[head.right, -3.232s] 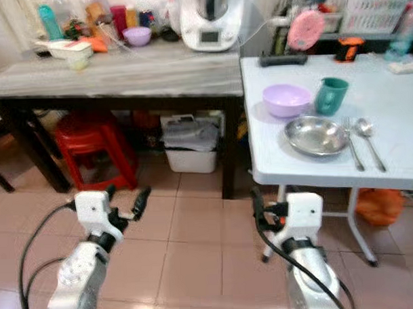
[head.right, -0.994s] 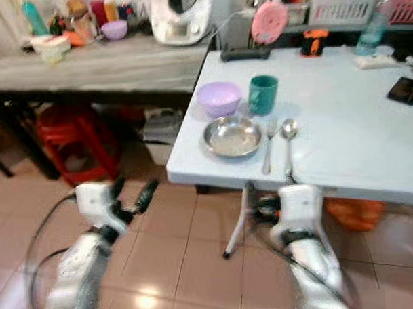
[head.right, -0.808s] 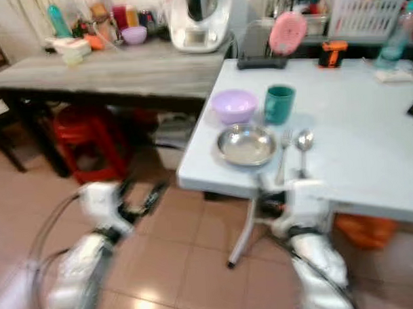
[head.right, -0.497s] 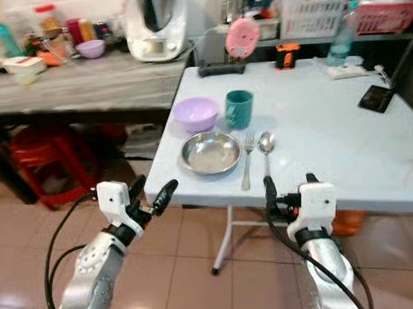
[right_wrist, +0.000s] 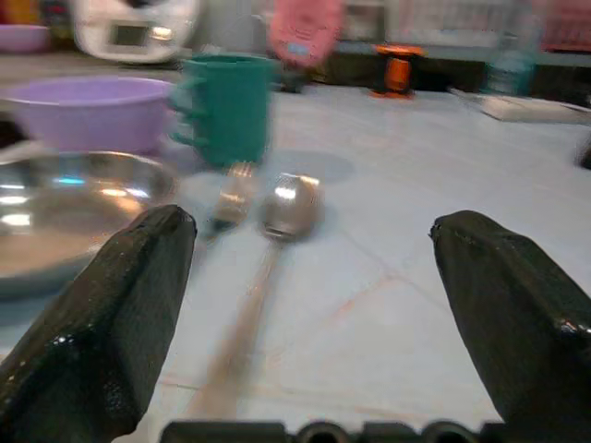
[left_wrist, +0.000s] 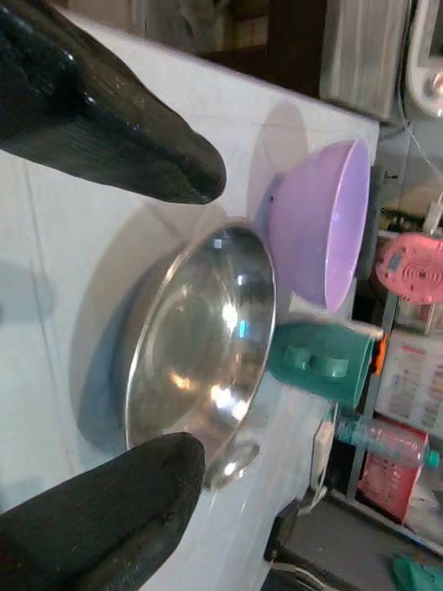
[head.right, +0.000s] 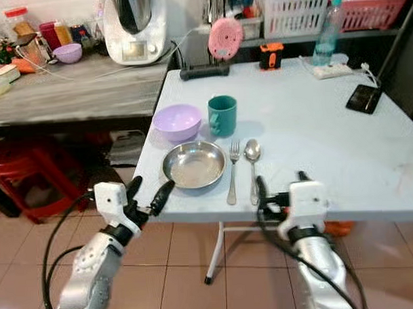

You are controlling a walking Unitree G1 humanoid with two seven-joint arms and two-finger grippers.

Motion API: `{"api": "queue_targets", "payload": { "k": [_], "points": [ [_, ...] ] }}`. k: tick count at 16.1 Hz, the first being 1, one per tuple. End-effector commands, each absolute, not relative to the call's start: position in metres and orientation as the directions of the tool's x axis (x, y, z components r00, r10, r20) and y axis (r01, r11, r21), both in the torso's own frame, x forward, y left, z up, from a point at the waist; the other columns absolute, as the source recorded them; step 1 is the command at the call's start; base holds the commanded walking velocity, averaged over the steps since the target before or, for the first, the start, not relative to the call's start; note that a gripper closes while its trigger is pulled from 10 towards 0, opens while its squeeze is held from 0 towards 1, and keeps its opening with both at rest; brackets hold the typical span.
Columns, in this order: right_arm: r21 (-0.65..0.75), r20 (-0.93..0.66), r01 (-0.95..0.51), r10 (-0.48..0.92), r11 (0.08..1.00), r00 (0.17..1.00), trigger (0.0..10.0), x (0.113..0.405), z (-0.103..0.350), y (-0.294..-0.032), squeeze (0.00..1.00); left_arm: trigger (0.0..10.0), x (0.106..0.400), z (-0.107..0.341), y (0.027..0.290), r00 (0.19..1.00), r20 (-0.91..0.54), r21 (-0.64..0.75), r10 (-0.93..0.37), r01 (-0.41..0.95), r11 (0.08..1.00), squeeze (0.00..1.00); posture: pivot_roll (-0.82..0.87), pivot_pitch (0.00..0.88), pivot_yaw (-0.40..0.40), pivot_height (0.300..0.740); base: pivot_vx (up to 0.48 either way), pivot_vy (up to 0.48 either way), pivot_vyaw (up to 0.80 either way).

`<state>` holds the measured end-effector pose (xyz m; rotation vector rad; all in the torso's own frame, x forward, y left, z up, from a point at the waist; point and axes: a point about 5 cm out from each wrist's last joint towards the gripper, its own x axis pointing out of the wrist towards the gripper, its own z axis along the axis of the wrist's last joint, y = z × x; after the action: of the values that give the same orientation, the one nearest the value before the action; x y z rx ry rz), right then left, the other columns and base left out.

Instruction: Setting the table

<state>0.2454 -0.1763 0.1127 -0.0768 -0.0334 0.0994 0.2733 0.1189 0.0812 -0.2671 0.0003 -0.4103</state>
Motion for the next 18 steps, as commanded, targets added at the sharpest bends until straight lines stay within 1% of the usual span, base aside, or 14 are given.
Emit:
{"api": "queue_targets", "payload": {
  "k": [1,2,5,8,11,13,14,15,17,18],
  "points": [
    [-0.087,0.061,-0.166,0.172,0.982,0.983,10.0,0.244,0.116,-0.164,0.00,10.0,0.272,0.079,0.133,0.934,0.037,-0.227,-0.357,0.355,0.907,0.00,-0.12,0.000,0.065,0.740,0.000,0.000,0.00],
    [-0.065,0.058,-0.150,0.154,0.987,0.986,10.0,0.243,0.115,-0.165,0.00,10.0,0.270,0.079,0.135,0.930,0.044,-0.215,-0.365,0.365,0.906,0.00,-0.12,0.000,0.065,0.740,0.000,0.000,0.00],
    [-0.002,0.021,-0.159,0.159,0.987,0.987,10.0,0.243,0.113,-0.169,0.00,10.0,0.259,0.072,0.145,0.913,0.010,-0.176,-0.408,0.404,0.898,0.00,-0.12,0.000,0.068,0.740,0.000,0.000,0.00],
    [0.028,0.003,-0.174,0.174,0.984,0.985,10.0,0.255,0.116,-0.178,0.00,10.0,0.253,0.070,0.143,0.886,0.005,-0.130,-0.464,0.461,0.878,0.00,-0.12,0.000,0.069,0.740,0.000,0.000,0.00],
    [0.054,-0.027,-0.180,0.181,0.982,0.983,10.0,0.271,0.117,-0.179,0.00,10.0,0.251,0.072,0.140,0.872,0.010,-0.116,-0.489,0.487,0.866,0.00,-0.12,0.011,0.072,0.740,0.000,0.000,0.00],
    [0.108,-0.066,-0.194,0.202,0.975,0.977,10.0,0.285,0.115,-0.173,0.00,10.0,0.248,0.072,0.136,0.851,0.008,-0.086,-0.525,0.523,0.848,0.00,-0.11,0.020,0.072,0.740,0.000,0.000,0.00],
    [0.136,-0.071,-0.203,0.214,0.970,0.974,10.0,0.293,0.117,-0.168,0.00,10.0,0.247,0.074,0.134,0.840,0.014,-0.065,-0.542,0.542,0.838,0.00,-0.10,0.045,0.074,0.740,0.000,0.000,0.00],
    [0.152,-0.062,-0.213,0.225,0.965,0.972,10.0,0.299,0.120,-0.163,0.00,10.0,0.247,0.075,0.133,0.833,0.017,-0.050,-0.554,0.554,0.831,0.00,-0.10,0.045,0.074,0.740,0.000,0.000,0.00],
    [0.196,-0.051,-0.251,0.266,0.948,0.963,10.0,0.315,0.129,-0.144,0.00,10.0,0.247,0.078,0.131,0.810,0.022,-0.013,-0.586,0.586,0.810,0.00,-0.09,0.053,0.077,0.740,0.000,0.000,0.00],
    [0.214,-0.060,-0.253,0.271,0.944,0.961,10.0,0.318,0.130,-0.140,0.00,10.0,0.247,0.079,0.132,0.810,0.025,-0.012,-0.586,0.586,0.810,0.00,-0.08,0.057,0.078,0.740,0.000,0.000,0.00]
  ]
}}
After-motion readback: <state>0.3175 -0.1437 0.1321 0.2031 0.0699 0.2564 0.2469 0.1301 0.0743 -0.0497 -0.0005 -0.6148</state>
